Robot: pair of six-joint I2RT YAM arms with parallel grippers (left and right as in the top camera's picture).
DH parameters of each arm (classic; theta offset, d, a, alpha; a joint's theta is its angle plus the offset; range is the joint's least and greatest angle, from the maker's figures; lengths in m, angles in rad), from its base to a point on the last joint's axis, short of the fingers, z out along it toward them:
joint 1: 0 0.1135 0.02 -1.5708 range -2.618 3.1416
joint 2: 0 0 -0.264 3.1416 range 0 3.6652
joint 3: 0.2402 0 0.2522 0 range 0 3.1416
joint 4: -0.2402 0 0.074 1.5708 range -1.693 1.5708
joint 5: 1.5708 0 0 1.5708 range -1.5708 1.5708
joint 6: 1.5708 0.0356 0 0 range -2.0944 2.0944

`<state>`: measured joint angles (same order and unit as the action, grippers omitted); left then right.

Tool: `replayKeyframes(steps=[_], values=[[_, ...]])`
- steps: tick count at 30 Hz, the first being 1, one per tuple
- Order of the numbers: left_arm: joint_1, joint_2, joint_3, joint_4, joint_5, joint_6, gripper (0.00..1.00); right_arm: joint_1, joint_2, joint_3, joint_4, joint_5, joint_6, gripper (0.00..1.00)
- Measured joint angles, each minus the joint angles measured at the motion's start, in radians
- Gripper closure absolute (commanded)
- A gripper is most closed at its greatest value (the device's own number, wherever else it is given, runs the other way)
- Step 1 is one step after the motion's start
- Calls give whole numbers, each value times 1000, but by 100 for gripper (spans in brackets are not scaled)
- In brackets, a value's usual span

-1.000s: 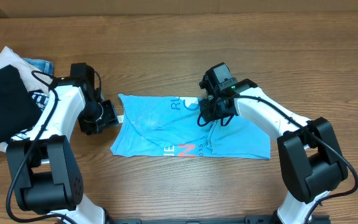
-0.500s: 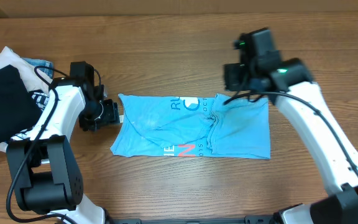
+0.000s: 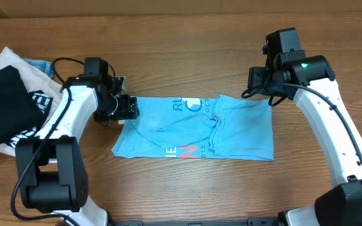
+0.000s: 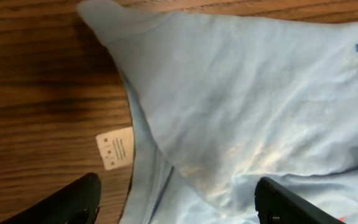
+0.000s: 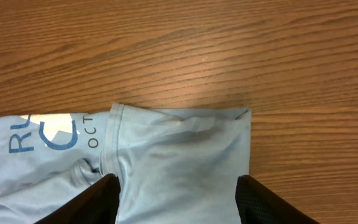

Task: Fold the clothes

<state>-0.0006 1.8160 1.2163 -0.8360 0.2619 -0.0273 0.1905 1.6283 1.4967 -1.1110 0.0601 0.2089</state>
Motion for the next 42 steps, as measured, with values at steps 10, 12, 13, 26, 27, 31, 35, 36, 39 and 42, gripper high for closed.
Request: replayKeyframes(steps=[10,12,13,26,27,31,35,36,39,42], values=[[2,127,18,-9,55,-6,25,0,0,0,-7,0,0,37],[-5,137,23,-39,100,-6,29,0,0,0,-7,0,0,37],[-11,139,23,-54,114,-6,32,0,0,0,-7,0,0,37],[-24,178,21,-170,124,-24,96,0,0,-1,-7,3,0,37],[-4,178,30,-184,106,-24,96,0,0,-1,-6,4,0,37],[143,174,166,-271,27,-24,95,0,0,-1,-7,8,0,36],[278,166,341,-319,-9,-22,94,0,0,-1,-7,8,0,36],[300,164,372,-331,-16,-22,94,0,0,-1,-8,8,1,36],[339,161,462,-373,-41,-23,94,0,0,-1,-17,8,0,36],[317,156,517,-433,-50,-26,94,0,0,-1,-23,8,0,36]])
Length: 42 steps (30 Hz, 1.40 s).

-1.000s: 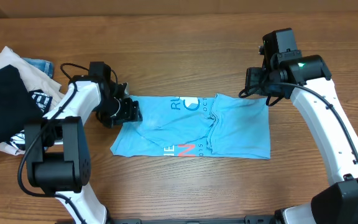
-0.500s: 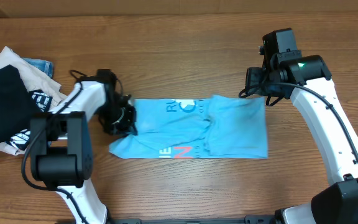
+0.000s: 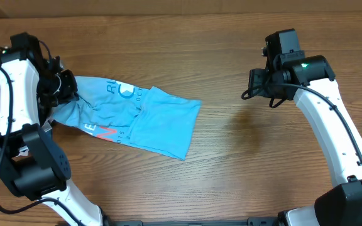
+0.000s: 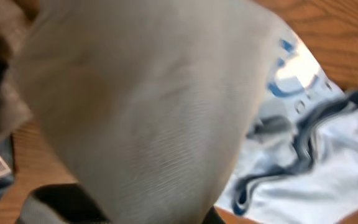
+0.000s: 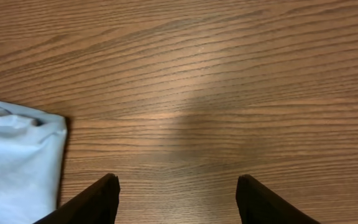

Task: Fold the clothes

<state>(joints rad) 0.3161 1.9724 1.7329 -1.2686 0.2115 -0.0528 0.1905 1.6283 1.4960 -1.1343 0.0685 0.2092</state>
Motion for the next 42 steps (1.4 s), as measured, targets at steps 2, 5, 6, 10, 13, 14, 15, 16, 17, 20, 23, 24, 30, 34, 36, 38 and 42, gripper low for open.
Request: replayKeyframes(steps=[2,5,6,10,13,14,15,16,17,20,23,24,30,34,36,38,42], values=[[-41,-3,10,-29,-5,-1,94,0,0,0,-3,0,0,36],[-147,-4,10,-70,-11,-15,93,0,0,0,-10,0,0,36],[-211,-4,10,-80,-14,-22,93,0,0,0,-11,0,0,36],[-403,-4,10,-115,-45,-56,92,0,0,0,-14,0,0,36],[-515,-4,10,-111,-70,-80,90,0,0,0,-18,0,0,36],[-548,-4,10,-104,-82,-89,89,0,0,0,-18,0,0,36],[-586,-4,8,-96,-99,-104,89,0,0,0,-18,0,0,36],[-616,-4,4,-94,-114,-113,89,0,0,0,-19,0,0,36],[-648,-4,-6,-89,-132,-125,90,0,0,0,-19,0,0,36],[-712,-5,-48,-62,-161,-144,90,0,0,0,-21,0,0,36],[-749,-5,-82,-37,-176,-155,91,0,0,0,-23,1,0,36],[-760,-5,-89,-24,-181,-156,91,0,0,0,-23,1,0,36],[-808,-5,-92,44,-187,-199,90,0,0,0,-27,2,0,36],[-814,-5,-92,66,-185,-220,90,0,0,0,-27,2,0,36],[-818,-5,-92,66,-178,-227,91,0,0,0,-27,2,0,36],[-825,-5,-92,66,-171,-229,90,0,0,0,-27,2,0,36],[-855,-5,-92,69,-159,-229,89,0,0,0,-27,2,0,36]])
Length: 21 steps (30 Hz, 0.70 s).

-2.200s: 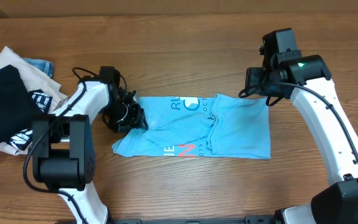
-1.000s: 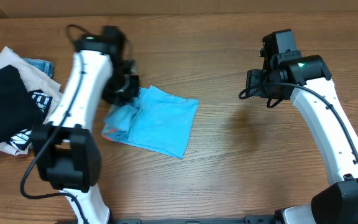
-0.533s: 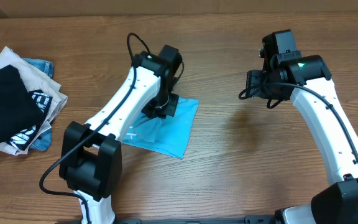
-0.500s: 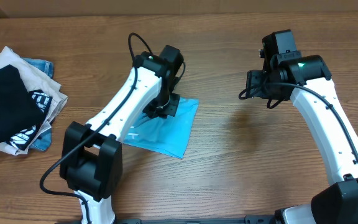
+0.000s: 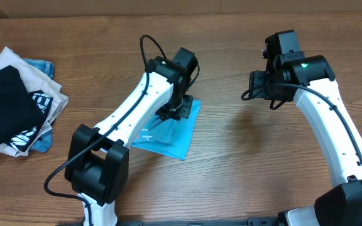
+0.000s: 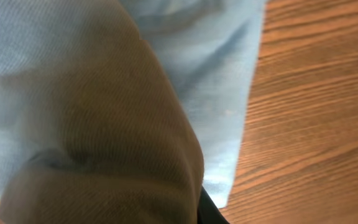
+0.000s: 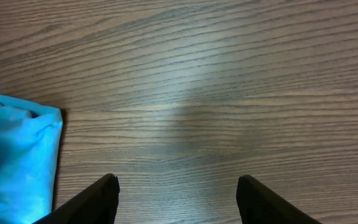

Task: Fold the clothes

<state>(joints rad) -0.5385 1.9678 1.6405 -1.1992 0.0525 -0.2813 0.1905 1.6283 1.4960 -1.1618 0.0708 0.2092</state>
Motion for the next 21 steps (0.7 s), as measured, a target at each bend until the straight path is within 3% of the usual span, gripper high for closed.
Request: replayKeyframes(steps=[2,4,6,12,17,21], values=[[-12,0,0,1,3,0,87,0,0,0,0,0,0,35],[-19,0,0,5,8,0,66,0,0,0,0,0,0,36],[-21,0,0,9,12,-2,56,0,0,0,0,0,0,36],[-21,0,0,-6,39,3,56,0,0,0,1,-1,0,32],[9,-49,0,-3,-46,3,55,0,0,0,0,-50,-34,33],[158,-113,0,47,-86,3,56,14,0,0,2,-231,-149,33]])
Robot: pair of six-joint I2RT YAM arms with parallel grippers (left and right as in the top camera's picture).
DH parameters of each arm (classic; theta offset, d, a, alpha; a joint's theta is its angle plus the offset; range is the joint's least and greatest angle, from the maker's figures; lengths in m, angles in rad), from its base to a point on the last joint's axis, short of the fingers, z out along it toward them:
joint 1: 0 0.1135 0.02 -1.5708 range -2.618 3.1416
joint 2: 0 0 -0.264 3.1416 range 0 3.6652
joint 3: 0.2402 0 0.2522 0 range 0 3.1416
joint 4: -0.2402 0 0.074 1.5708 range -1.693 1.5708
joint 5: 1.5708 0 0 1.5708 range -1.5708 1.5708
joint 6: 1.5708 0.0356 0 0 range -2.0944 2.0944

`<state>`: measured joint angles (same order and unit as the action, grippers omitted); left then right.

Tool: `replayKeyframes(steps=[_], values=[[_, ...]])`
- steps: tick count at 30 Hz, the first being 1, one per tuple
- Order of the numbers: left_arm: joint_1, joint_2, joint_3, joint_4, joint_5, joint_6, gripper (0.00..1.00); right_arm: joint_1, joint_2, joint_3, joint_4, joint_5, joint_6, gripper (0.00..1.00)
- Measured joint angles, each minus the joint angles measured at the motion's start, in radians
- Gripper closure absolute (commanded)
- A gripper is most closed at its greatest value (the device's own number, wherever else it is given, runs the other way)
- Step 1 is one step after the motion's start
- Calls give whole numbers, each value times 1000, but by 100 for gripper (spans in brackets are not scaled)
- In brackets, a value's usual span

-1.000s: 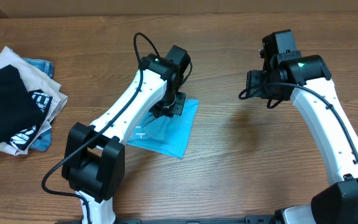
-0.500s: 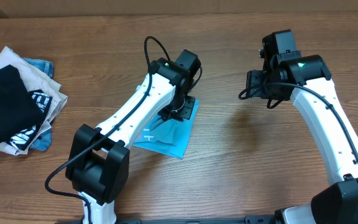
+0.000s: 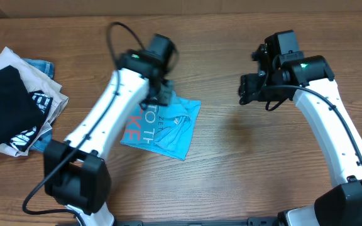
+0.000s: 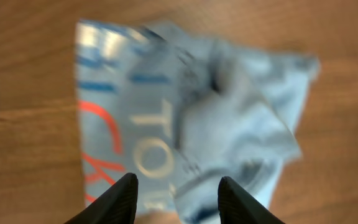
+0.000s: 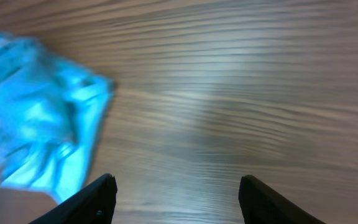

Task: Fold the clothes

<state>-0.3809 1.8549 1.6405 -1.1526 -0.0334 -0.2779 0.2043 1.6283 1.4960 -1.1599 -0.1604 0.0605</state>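
Observation:
A light blue T-shirt (image 3: 162, 129) lies folded into a small rumpled rectangle in the middle of the wooden table, red and white lettering facing up; it also shows in the left wrist view as the shirt (image 4: 191, 118) and at the left of the right wrist view as the shirt (image 5: 36, 112). My left gripper (image 3: 162, 94) hangs open just above the shirt's far edge, nothing between its fingers (image 4: 118, 200). My right gripper (image 3: 247, 91) is open over bare wood to the right of the shirt, its fingers (image 5: 98, 202) holding nothing.
A pile of other clothes (image 3: 14, 100), black, white and denim, lies at the table's left edge. Bare wood (image 3: 250, 163) stretches right of the shirt and along the front.
My left gripper was shut on the shirt, pressed down on its right part; now it is open and lifted off toward the far-left. The shirt lies released with lettering up. The right wrist has turned left.
The shirt lay spread wide between both open grippers. Then my left gripper held its left end up near the clothes pile, the shirt pulled leftward. Later it had carried that end over onto the right part, and now the shirt rests folded, let go.

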Motion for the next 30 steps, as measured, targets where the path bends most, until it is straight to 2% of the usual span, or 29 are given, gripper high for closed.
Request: replayKeyframes(steps=[4,6,14,19,22,26,27,30], values=[[122,20,0,55,107,32,59,72,4,0,9,-87,-51,32],[138,48,0,54,152,44,60,95,10,0,8,-86,-45,32],[86,260,-2,108,361,71,64,91,17,0,-4,-55,-31,32],[34,304,-8,306,619,71,63,91,17,0,-7,-44,-30,32],[10,304,-8,376,756,71,58,91,17,0,-11,-36,-30,32],[8,304,-8,401,805,69,58,91,17,0,-11,-29,-30,32],[10,304,-8,402,813,69,63,91,17,0,-11,-24,-30,32],[19,303,-5,356,814,72,62,91,17,0,-11,-18,-29,31]])
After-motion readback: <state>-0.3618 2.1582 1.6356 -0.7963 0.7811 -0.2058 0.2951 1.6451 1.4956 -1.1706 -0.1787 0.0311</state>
